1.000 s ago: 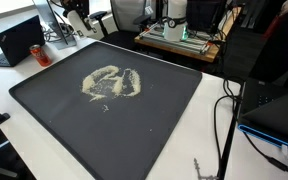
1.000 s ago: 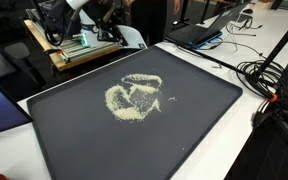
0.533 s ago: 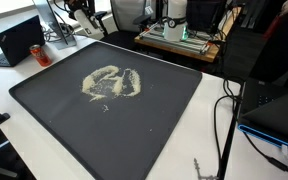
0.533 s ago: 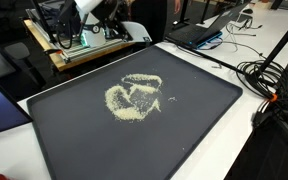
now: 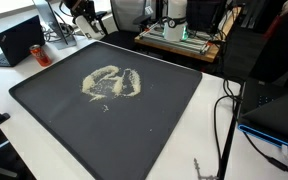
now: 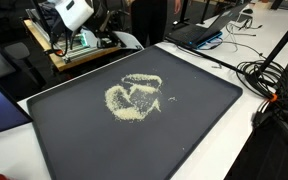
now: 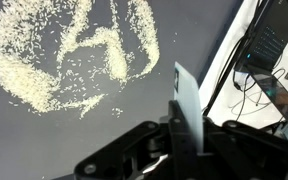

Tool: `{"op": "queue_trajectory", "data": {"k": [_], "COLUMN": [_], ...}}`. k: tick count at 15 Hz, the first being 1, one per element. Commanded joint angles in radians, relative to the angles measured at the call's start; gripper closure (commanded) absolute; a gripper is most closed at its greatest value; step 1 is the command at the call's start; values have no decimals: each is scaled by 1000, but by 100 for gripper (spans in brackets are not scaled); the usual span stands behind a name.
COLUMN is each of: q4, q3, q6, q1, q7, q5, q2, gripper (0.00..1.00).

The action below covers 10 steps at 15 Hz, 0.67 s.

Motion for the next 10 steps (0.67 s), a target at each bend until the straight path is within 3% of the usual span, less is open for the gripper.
{"op": "queue_trajectory", "data": {"k": [1, 10], "q4": [-52, -120], "q3": [-11, -34], "q6": [21, 31], "q1": [-11, -15], "q7": [4, 5], "q5": [35, 30], "q2": [-17, -32], "gripper": [99, 99]}}
